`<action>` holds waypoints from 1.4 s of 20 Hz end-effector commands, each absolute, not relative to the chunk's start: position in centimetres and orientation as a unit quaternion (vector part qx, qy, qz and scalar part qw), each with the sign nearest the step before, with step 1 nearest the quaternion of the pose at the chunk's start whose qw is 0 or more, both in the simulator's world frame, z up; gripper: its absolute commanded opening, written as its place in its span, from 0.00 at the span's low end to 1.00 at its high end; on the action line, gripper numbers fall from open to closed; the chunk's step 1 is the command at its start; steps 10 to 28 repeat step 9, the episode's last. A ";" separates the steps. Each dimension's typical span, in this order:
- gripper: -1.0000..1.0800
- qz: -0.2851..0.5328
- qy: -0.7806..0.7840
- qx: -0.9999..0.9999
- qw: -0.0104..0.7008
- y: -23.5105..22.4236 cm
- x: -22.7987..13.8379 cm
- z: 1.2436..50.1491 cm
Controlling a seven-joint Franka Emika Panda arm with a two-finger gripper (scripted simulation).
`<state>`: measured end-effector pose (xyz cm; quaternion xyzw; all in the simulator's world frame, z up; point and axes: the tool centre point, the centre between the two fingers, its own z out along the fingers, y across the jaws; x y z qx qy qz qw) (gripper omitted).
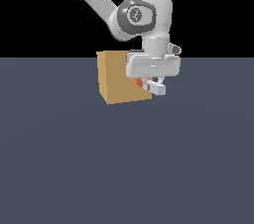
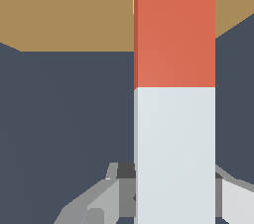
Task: Insert the peg into the horizontal hole in a box.
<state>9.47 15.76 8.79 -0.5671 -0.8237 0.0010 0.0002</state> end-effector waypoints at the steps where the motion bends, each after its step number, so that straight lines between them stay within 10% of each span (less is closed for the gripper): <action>1: 0.00 0.000 -0.824 -0.567 -0.001 17.8 8.7 8.9; 28: 0.00 0.000 -0.824 -0.567 -0.001 20.7 7.8 9.0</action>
